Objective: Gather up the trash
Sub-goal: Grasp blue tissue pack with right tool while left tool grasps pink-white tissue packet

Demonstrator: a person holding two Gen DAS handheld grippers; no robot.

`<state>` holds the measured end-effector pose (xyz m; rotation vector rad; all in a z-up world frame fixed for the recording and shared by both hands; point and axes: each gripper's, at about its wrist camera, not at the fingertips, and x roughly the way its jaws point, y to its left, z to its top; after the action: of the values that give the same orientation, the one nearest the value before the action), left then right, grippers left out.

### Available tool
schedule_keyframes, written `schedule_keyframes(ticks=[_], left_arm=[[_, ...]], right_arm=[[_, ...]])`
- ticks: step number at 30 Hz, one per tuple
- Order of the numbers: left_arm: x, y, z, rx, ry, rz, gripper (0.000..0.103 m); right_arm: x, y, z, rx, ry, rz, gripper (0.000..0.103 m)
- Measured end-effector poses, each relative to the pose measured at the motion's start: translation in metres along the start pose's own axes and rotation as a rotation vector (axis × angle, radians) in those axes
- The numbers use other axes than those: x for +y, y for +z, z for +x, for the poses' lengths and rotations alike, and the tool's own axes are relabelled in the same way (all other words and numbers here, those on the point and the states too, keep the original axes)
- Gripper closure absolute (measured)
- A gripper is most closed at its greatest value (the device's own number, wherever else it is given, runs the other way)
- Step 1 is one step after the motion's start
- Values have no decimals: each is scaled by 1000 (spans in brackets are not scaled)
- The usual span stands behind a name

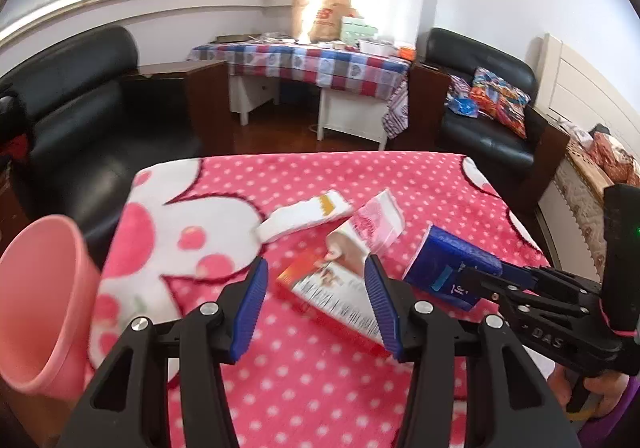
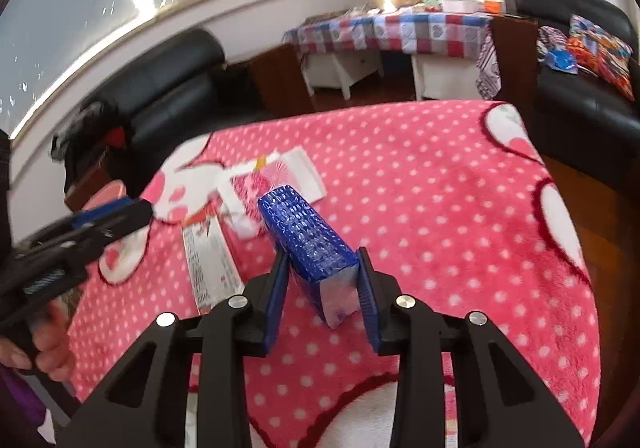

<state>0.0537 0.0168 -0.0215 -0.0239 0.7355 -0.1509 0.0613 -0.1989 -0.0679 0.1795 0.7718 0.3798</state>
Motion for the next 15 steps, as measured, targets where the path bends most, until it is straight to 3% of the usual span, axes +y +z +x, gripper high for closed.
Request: schedule_keyframes(ticks=[5, 13, 15], left_arm=[[-12, 14, 31, 48, -47, 19, 54], [-18, 20, 68, 89, -54, 42, 54], [-19, 20, 74, 97, -50, 49, 58]], right_arm=[[-19, 0, -8, -51, 10, 93, 69], [-39, -1, -4, -57, 39, 199, 69], [-41, -1, -5, -62, 41, 206, 69]])
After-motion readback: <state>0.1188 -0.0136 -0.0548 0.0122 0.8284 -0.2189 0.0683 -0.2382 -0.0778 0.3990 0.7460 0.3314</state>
